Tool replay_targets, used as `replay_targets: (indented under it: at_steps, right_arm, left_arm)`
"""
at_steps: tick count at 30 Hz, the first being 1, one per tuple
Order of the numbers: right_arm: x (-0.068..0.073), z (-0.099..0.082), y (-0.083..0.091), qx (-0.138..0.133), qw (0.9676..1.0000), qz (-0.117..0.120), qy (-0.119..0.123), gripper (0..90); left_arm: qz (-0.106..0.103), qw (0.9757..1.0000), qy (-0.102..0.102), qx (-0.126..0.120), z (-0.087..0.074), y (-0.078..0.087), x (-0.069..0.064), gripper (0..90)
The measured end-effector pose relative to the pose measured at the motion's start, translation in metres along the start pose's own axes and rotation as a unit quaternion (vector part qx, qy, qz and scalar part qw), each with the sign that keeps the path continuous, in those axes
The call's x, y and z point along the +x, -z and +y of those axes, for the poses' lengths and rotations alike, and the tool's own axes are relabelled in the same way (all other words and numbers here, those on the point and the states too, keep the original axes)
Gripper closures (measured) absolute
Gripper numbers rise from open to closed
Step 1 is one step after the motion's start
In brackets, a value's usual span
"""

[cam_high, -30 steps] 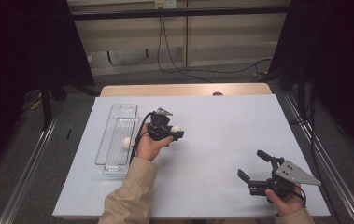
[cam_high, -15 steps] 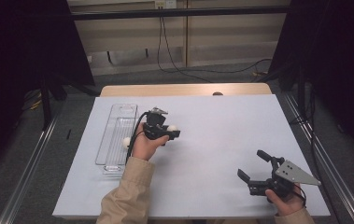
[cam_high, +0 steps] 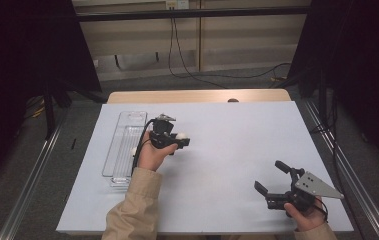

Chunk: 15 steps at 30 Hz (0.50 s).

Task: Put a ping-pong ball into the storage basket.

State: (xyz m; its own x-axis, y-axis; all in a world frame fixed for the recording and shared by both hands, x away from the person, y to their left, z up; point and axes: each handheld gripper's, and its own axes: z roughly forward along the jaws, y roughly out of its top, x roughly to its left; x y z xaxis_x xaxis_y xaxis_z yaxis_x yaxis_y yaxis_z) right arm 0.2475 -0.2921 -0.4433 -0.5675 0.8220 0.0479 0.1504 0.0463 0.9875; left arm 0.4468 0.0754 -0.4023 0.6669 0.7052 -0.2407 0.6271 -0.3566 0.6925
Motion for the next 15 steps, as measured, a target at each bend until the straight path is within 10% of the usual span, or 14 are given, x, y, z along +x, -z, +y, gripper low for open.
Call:
replay_targets:
  at_steps: [15]
  right_arm:
    - [0.0,0.0001,0.0003,-0.001,1.0,0.001,0.0,2.2]
  left_arm:
    - [0.003,1.0,0.009,-0.003,-0.0004,0.0044,0.0051,51.2]
